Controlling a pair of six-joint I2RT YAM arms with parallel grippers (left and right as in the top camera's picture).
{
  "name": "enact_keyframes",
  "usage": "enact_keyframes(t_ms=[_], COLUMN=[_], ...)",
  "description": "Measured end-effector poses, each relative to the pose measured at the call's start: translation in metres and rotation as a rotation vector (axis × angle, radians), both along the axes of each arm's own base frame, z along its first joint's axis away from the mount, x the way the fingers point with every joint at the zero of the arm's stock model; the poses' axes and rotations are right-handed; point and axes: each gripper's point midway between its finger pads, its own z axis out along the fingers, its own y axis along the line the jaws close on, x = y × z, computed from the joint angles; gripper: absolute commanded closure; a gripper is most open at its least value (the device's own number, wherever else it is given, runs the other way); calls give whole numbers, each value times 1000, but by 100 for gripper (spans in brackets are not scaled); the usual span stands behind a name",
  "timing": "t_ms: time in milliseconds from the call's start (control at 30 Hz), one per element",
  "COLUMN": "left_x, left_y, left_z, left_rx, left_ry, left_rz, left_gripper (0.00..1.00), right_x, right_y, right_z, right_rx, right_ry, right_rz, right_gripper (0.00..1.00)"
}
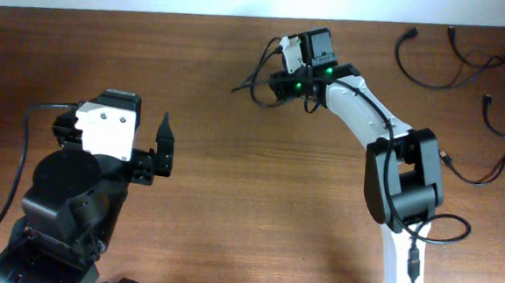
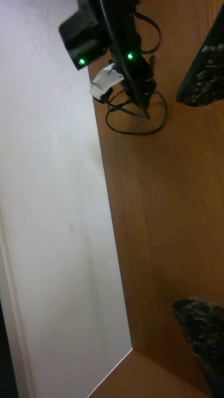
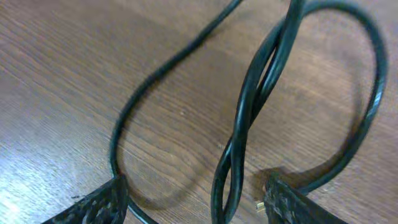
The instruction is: Untangle cables
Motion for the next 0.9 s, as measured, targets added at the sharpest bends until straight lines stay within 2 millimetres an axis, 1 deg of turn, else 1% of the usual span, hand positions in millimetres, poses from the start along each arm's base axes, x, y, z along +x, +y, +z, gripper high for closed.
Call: enact_keyframes(t_ms=[33,67,167,200,267,333,533,700,767,833,900], left_x=[0,0,0,0,0,0,1,11,17,18,18], left_y=[0,0,0,0,0,0,0,-4,-6,-7,-7], left_z=[0,0,0,0,0,0,-1,-11,-16,-18,-18], left_rx=[0,0,0,0,0,0,-3,12,19,21,21], left_ry=[0,0,0,0,0,0,3,41,62,66,66], left_rz=[0,0,0,0,0,0,1,1,1,1,1], left_gripper=[1,1,1,1,1,1,1,1,1,1,1], right_x=[0,1,1,1,1,1,1,1,3,3,3], right_y=[0,0,0,0,0,0,0,0,0,0,0], right_z=[-3,-2,-2,-2,-2,-2,-2,-2,-1,-1,-1], right_rx=[-1,1,-1,-1,-1,0,0,0,2,2,2], right_ry=[4,-1,-2,-2,-2,-1,-2,-3,-9,-9,-9], right_rz=[-1,-1,-5,-4,-4,-6,-5,-5,-5,-6,-5], right_gripper=[64,75,80,85,88,96,96,96,94,94,90])
